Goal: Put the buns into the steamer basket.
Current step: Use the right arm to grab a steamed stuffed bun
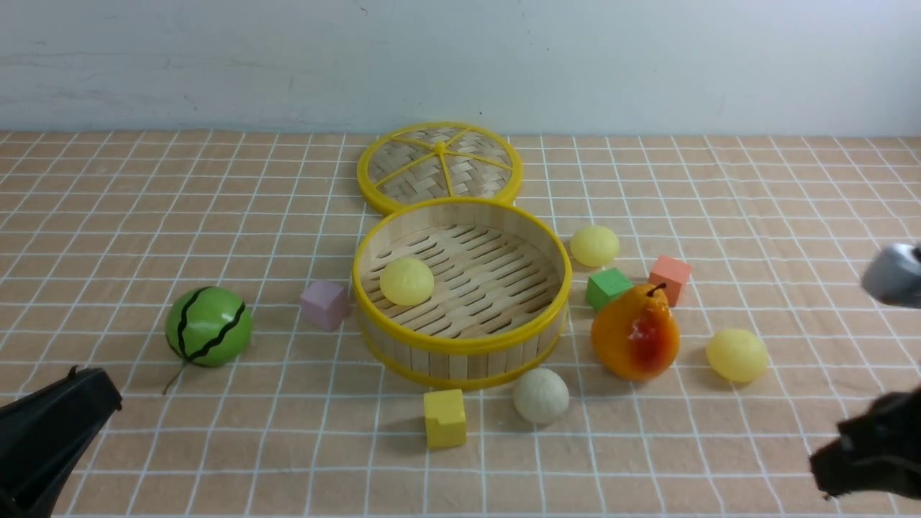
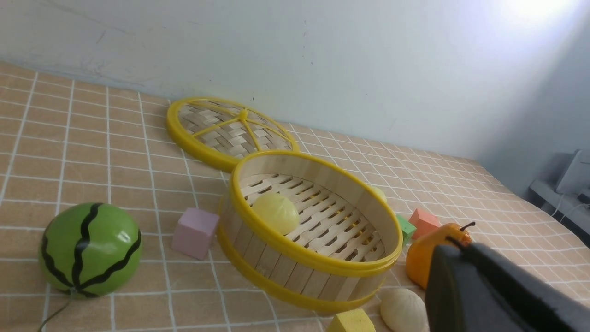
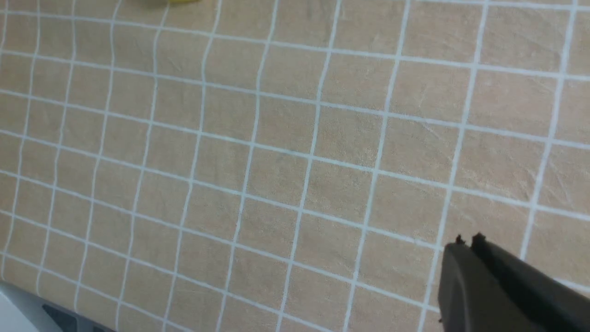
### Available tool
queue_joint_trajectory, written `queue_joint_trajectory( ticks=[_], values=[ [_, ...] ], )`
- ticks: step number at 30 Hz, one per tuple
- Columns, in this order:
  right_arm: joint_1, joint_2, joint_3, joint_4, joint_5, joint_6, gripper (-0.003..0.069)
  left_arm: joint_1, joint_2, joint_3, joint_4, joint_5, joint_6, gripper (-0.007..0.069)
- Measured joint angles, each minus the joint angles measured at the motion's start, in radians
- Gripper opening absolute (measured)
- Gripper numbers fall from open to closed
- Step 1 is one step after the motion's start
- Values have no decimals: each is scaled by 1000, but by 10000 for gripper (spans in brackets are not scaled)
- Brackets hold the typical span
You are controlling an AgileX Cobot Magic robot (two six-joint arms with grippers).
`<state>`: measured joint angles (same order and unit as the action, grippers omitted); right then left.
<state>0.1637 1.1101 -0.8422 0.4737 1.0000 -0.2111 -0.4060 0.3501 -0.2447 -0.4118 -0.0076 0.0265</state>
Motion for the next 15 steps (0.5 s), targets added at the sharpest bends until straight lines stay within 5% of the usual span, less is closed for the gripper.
queue_joint_trajectory(
  ticks=[9,15],
  values=[
    [366,335,-240,-257,-157,211,54,0,0,0,0,0,0,-1],
    [448,496,-350,-416,-213,355,193,0,0,0,0,0,0,3]
  ],
)
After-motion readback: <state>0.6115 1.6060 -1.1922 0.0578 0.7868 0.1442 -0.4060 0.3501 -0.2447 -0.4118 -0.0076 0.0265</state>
